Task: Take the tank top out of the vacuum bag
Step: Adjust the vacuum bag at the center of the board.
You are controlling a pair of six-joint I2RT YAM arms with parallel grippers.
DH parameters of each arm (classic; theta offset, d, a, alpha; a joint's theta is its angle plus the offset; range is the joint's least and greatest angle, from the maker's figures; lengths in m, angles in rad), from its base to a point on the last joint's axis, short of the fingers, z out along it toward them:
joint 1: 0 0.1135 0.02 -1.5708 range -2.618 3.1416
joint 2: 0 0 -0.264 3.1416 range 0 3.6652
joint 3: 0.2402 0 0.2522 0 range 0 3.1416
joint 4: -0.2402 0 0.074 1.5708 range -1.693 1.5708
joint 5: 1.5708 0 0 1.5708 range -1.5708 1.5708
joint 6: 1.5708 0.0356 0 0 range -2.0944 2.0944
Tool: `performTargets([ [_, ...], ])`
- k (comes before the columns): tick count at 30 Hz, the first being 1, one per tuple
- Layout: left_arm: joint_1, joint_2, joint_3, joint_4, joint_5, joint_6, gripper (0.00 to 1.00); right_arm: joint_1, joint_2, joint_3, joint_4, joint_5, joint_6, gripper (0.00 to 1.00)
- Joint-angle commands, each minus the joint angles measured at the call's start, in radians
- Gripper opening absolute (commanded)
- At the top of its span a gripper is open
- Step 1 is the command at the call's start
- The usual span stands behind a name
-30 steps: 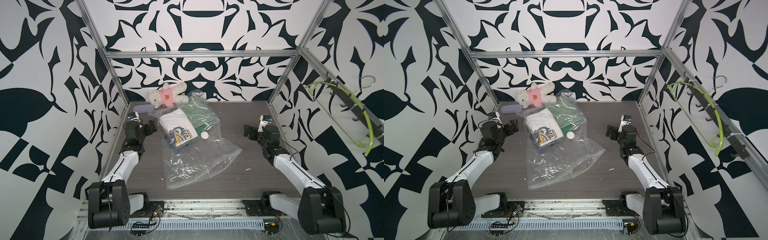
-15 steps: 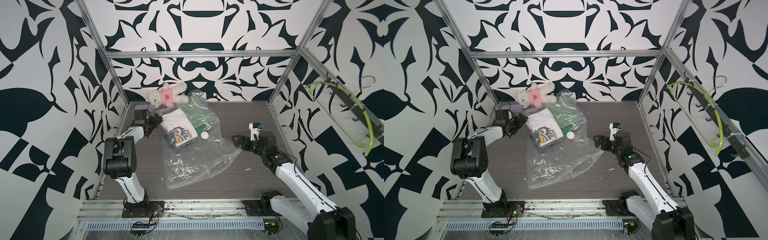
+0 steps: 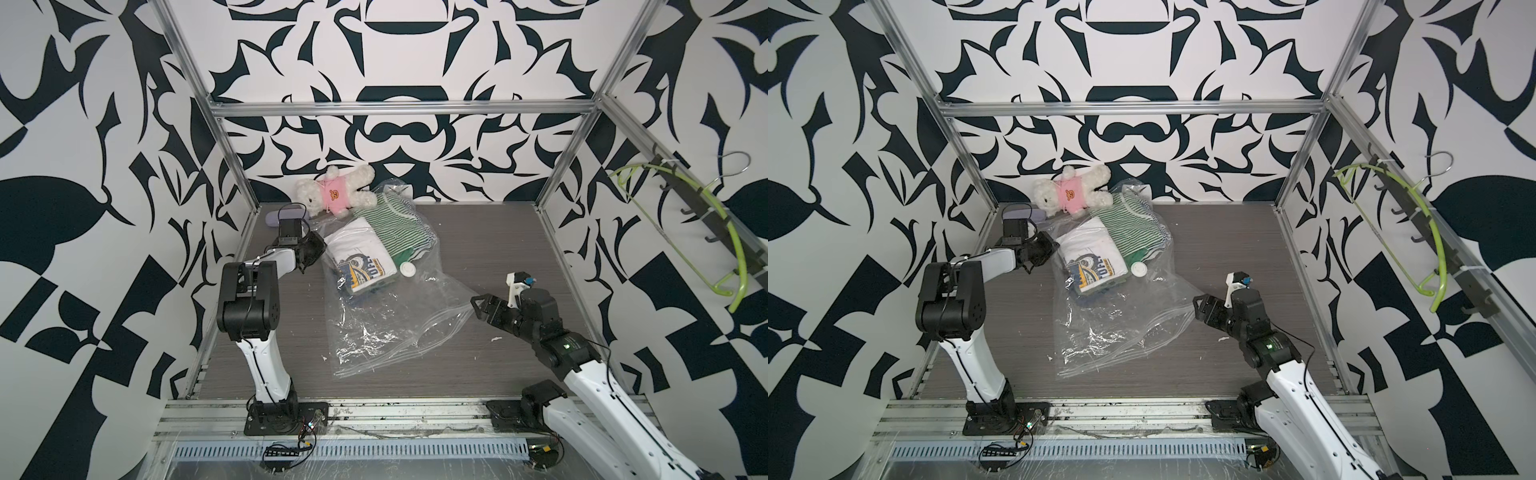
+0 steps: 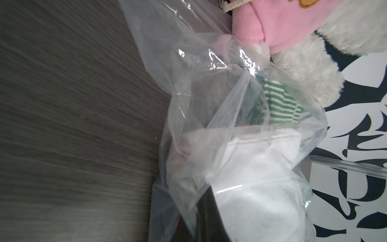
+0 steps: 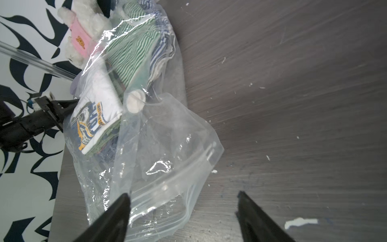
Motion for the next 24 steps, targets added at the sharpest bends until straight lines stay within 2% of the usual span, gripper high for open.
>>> performTargets([
  [1, -0.004, -0.071, -0.09, -0.041, -0.027, 0.018, 0.0, 0.005, 0.016, -0.049, 0.041, -0.048, 0.129, 0.71],
  [4, -0.006, -0.145, -0.178, -0.036, -0.057, 0.008, 0.0, 0.005, 0.092, -0.076, 0.188, -0.097, 0.186, 0.72],
  [7, -0.007, -0.226, -0.271, -0.031, -0.092, -0.005, 0.0, 0.006, 0.213, -0.058, 0.313, -0.13, 0.188, 0.73],
  [9, -0.009, -0.278, -0.325, -0.04, -0.107, -0.009, 0.0, 0.006, 0.306, -0.026, 0.364, -0.143, 0.166, 0.67],
  [13, -0.01, -0.406, -0.435, -0.071, -0.156, -0.013, 0.0, 0.006, 0.482, 0.062, 0.43, -0.144, 0.108, 0.3],
  [17, -0.011, -0.505, -0.51, -0.106, -0.184, -0.017, 0.0, 0.004, 0.633, 0.181, 0.45, -0.124, 0.043, 0.0],
  [24, -0.013, -0.596, -0.6, -0.139, -0.173, -0.071, 0.0, -0.065, 0.815, 0.336, 0.457, -0.118, -0.025, 0.0],
])
